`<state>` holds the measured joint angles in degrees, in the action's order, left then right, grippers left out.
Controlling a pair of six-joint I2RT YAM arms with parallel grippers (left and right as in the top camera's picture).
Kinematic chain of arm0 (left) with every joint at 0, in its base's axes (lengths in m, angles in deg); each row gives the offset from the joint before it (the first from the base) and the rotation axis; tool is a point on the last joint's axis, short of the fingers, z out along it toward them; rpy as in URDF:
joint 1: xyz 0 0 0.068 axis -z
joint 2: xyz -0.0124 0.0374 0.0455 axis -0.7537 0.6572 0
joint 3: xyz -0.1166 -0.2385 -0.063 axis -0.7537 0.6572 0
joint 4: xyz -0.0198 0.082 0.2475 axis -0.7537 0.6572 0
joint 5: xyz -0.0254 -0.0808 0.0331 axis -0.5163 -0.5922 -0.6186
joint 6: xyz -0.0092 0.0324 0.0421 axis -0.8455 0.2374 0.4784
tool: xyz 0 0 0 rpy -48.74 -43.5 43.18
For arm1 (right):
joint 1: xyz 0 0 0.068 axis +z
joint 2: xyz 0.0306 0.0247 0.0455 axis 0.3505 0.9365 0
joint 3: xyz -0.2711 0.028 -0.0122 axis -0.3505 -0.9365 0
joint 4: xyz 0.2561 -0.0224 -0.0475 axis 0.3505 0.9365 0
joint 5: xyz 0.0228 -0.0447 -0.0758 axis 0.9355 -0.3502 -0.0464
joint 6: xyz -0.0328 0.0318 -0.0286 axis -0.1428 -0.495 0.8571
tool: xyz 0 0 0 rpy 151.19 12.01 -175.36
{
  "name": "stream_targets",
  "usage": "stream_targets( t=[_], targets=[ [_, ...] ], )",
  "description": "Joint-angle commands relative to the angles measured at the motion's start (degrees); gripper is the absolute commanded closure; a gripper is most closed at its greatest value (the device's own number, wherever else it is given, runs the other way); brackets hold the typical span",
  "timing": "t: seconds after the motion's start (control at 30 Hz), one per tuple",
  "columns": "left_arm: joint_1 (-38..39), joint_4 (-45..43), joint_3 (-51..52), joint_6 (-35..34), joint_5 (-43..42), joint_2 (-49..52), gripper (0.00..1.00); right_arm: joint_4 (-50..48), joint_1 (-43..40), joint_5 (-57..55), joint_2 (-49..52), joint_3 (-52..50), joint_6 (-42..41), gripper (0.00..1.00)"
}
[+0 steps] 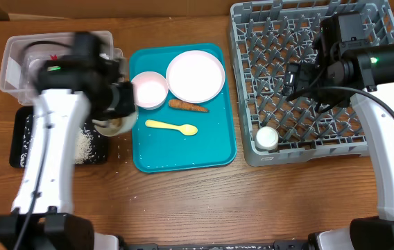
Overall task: Sort waste into correct bins and load items into the dishwasher
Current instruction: 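Tip the scrap bowl over the black tray to empty it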
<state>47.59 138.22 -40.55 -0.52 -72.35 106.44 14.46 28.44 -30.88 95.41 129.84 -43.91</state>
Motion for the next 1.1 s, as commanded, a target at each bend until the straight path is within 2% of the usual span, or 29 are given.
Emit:
stream_targets(
  t=[0.0, 0.17, 0.4, 0.5, 0.6, 0.77, 0.87, 1.07],
  targets=[
    [-12.9, -0.5, 2.1, 15.3, -20.9, -0.9, 0.96, -0.3, -0.1, 0.1, -0.8, 0.6, 0.3, 0.04],
    [-27.6, -3.5, 10.8, 28.2, -39.4, 1.1, 0.96, -0.2, -0.1, 0.1, -0.8, 0.6, 0.3, 0.04],
    [-43.6, -7.9, 22.6, 37.4, -61.3, 8.5, 0.96, -0.1, -0.1, 0.1, -0.8, 0.6, 0.3, 0.04],
    [-47.1, -8.0, 24.7, 37.8, -67.6, 13.5, 0.96, -0.1, -0.1, 0.1, -0.8, 0.6, 0.3, 0.04],
    [-48.7, -7.9, 25.4, 37.5, -70.8, 18.7, 0.96, -0.1, -0.1, 0.1, -0.8, 0.6, 0.3, 0.04],
    [-48.9, -8.2, 25.4, 37.3, -70.8, 24.0, 0.96, -0.1, -0.1, 0.1, -0.8, 0.6, 0.3, 0.04],
    [-48.4, -6.1, 25.3, 37.6, -70.8, 24.1, 0.96, -0.1, -0.1, 0.1, -0.8, 0.6, 0.3, 0.04],
    [-48.3, -7.8, 23.5, 41.3, -70.8, 23.5, 0.96, -0.1, -0.1, 0.1, -0.8, 0.6, 0.3, 0.04]
  ],
)
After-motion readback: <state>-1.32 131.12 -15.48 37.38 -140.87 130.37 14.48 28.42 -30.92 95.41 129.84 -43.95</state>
